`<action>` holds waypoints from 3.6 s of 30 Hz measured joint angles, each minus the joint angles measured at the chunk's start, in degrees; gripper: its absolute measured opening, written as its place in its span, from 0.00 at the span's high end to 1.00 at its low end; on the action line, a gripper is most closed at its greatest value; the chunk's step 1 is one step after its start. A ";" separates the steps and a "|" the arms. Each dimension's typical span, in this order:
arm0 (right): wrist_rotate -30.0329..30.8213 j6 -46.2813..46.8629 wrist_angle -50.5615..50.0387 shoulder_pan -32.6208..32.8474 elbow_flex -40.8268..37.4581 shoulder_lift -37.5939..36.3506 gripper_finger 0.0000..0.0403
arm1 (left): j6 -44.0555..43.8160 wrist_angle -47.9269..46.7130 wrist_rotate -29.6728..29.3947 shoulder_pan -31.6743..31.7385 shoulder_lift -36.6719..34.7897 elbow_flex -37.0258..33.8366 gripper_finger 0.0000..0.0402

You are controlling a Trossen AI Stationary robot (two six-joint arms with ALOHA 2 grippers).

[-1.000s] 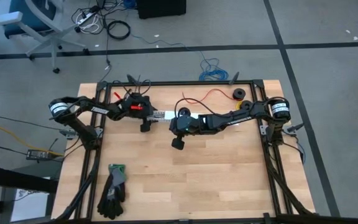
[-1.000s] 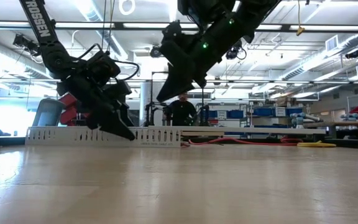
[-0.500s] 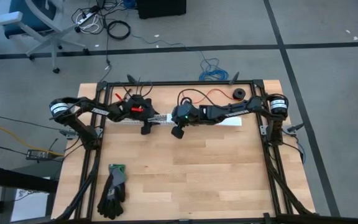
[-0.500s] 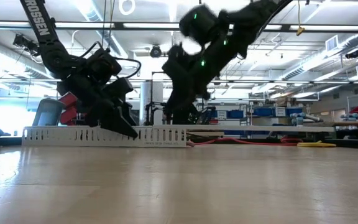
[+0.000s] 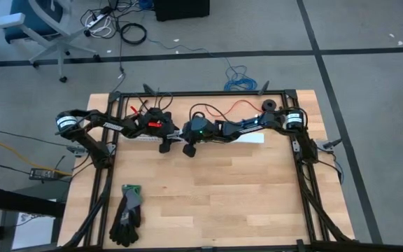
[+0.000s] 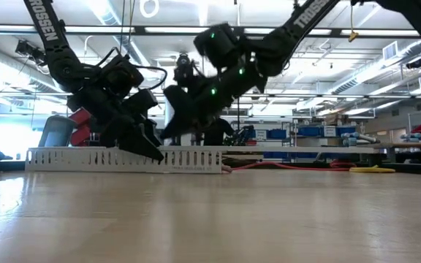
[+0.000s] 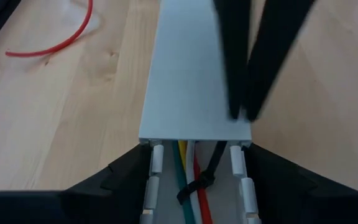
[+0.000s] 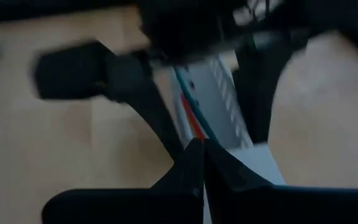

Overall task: Ziptie cables
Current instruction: Close the cable duct with the cable duct lid

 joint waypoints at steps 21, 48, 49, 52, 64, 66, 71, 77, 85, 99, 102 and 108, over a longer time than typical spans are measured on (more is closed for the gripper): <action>0.66 1.59 -1.52 1.53 0.09 -3.04 1.00 | -2.28 -1.13 -0.89 -0.17 -0.41 0.09 0.26; 0.72 1.77 -4.82 1.46 0.11 -3.13 1.00 | 0.02 -12.91 -6.29 1.74 -8.07 -4.45 0.26; 0.73 1.78 -5.28 1.45 0.11 -3.13 1.00 | -0.02 -12.14 -6.27 1.74 -8.07 -4.72 0.26; 1.59 2.47 -7.33 1.00 0.13 -3.13 1.00 | -0.11 -10.18 -6.22 1.74 -7.99 -5.57 0.26; 2.90 3.19 -13.87 0.37 0.13 -5.73 1.00 | -0.16 -5.68 -2.32 0.89 -7.70 -5.77 0.39; 4.55 3.42 -19.47 0.37 0.13 -7.42 1.00 | -1.04 -3.62 -2.10 0.22 -6.89 -5.77 0.39; 9.08 3.89 -32.28 0.39 0.13 -11.84 1.00 | -2.67 3.18 -1.99 -1.51 -1.97 -5.72 0.39; 8.87 5.24 -41.53 0.41 0.13 -14.38 1.00 | -6.00 10.76 -1.77 -3.78 5.08 -3.91 0.38; 9.24 6.98 -49.04 2.55 0.09 -16.02 1.00 | -6.61 10.70 -1.83 -6.32 11.10 3.06 0.38; 19.93 17.91 -36.15 8.33 -27.25 -37.14 1.00 | -6.43 9.56 -0.96 -7.06 15.47 8.70 0.38; 21.07 18.88 -27.13 6.84 -39.01 -48.28 1.00 | -6.49 9.90 -0.90 -7.06 15.51 8.64 0.38; 12.58 21.83 4.90 2.31 -54.94 -56.67 1.00 | -6.28 8.62 -1.11 -7.83 15.76 10.37 0.38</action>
